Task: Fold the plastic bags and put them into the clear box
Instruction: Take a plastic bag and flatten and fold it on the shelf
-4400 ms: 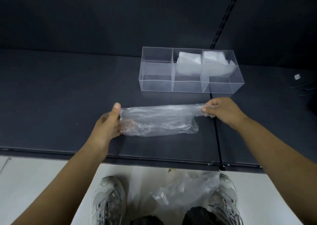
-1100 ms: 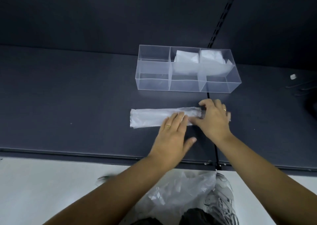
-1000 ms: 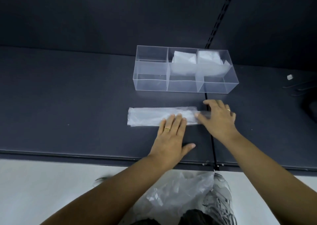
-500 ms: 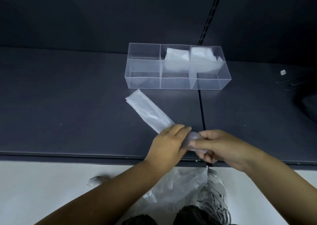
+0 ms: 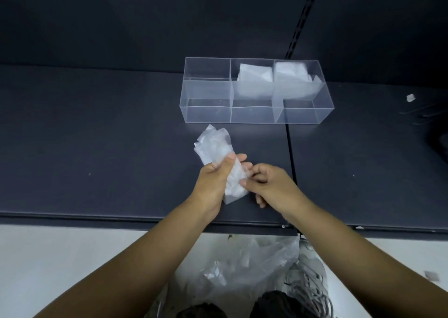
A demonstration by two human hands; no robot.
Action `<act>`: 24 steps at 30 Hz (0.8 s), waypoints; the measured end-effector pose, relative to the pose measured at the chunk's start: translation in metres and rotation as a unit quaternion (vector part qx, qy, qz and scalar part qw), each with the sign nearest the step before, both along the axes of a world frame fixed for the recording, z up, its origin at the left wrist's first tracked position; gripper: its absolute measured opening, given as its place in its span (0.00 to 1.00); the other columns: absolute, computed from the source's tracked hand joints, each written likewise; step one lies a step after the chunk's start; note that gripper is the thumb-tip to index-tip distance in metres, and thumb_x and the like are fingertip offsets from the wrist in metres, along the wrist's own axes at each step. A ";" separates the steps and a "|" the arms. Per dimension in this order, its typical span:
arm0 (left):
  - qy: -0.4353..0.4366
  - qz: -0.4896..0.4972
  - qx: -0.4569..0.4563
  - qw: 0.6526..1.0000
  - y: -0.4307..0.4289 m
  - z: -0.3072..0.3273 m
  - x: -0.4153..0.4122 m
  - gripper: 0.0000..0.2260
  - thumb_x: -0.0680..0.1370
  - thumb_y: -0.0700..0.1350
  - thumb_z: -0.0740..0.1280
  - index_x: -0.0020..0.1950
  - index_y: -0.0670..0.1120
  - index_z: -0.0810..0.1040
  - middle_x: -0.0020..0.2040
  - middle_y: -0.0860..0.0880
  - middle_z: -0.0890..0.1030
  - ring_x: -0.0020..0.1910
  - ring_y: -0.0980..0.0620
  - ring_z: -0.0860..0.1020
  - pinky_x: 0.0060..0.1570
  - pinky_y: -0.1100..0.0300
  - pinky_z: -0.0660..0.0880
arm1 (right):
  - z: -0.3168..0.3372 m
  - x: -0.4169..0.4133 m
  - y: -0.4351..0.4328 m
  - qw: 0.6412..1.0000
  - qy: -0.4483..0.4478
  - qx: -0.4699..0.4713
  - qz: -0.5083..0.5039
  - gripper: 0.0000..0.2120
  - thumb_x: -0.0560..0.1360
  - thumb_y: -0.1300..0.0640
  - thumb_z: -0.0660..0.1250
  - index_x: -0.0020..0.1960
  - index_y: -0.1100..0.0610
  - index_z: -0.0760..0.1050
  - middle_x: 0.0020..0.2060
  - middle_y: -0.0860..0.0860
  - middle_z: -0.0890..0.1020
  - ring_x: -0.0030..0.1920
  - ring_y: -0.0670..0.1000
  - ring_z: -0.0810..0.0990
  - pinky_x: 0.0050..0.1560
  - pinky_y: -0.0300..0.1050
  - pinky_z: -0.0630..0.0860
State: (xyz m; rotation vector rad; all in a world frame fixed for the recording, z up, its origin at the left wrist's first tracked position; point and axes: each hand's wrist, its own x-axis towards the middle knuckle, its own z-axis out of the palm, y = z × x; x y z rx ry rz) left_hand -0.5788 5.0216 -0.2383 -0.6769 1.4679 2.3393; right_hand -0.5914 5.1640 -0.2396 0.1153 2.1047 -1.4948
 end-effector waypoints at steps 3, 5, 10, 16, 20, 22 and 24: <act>-0.036 0.023 -0.002 0.999 -0.002 -0.005 -0.008 0.11 0.81 0.45 0.62 0.55 0.38 0.79 0.50 0.40 0.84 0.45 0.47 0.84 0.42 0.57 0.81 | -0.004 0.001 -0.008 0.998 0.018 0.051 -0.043 0.07 0.72 0.61 0.71 0.48 0.55 0.76 0.31 0.49 0.82 0.21 0.45 0.74 0.22 0.37 0.70; -0.047 0.062 -0.032 0.996 -0.007 -0.007 -0.019 0.09 0.80 0.43 0.63 0.51 0.38 0.81 0.45 0.40 0.84 0.42 0.47 0.84 0.40 0.57 0.81 | -0.005 0.003 -0.011 0.995 0.027 0.081 -0.044 0.07 0.72 0.62 0.71 0.46 0.55 0.74 0.33 0.51 0.83 0.21 0.45 0.75 0.21 0.35 0.68; 0.073 0.113 -0.364 0.922 -0.042 -0.010 -0.036 0.12 0.80 0.39 0.64 0.62 0.41 0.77 0.57 0.45 0.80 0.57 0.50 0.78 0.61 0.58 0.73 | -0.004 0.005 -0.010 0.992 0.026 0.114 -0.039 0.08 0.71 0.63 0.72 0.44 0.55 0.73 0.35 0.53 0.83 0.22 0.45 0.77 0.21 0.32 0.67; 0.419 -0.242 -0.579 0.656 -0.040 -0.015 0.019 0.28 0.75 0.60 0.64 0.69 0.43 0.72 0.66 0.47 0.73 0.66 0.52 0.68 0.67 0.65 0.58 | 0.002 0.004 -0.009 0.994 -0.005 0.102 -0.032 0.08 0.71 0.63 0.72 0.46 0.58 0.74 0.31 0.52 0.81 0.23 0.44 0.77 0.22 0.32 0.67; 0.370 -0.298 -0.591 0.652 -0.048 -0.028 0.035 0.31 0.73 0.55 0.72 0.70 0.41 0.71 0.67 0.46 0.74 0.67 0.49 0.70 0.69 0.63 0.60 | 0.012 0.004 -0.005 0.995 -0.081 0.035 -0.037 0.07 0.72 0.63 0.71 0.48 0.58 0.74 0.26 0.49 0.79 0.23 0.43 0.75 0.25 0.35 0.67; 0.390 -0.235 -0.584 0.672 -0.047 -0.028 0.035 0.21 0.74 0.45 0.73 0.65 0.42 0.77 0.63 0.46 0.78 0.62 0.48 0.76 0.64 0.59 0.69 | 0.020 0.003 -0.001 0.995 -0.091 -0.001 -0.040 0.08 0.74 0.62 0.70 0.51 0.57 0.74 0.25 0.47 0.79 0.24 0.43 0.75 0.26 0.35 0.68; 0.388 -0.186 -0.554 0.713 -0.043 -0.026 0.037 0.11 0.77 0.44 0.68 0.59 0.46 0.81 0.57 0.51 0.82 0.56 0.53 0.79 0.58 0.62 0.73 | 0.030 0.000 0.005 0.998 -0.061 -0.023 -0.013 0.14 0.73 0.61 0.71 0.57 0.54 0.73 0.32 0.46 0.83 0.28 0.43 0.77 0.30 0.35 0.71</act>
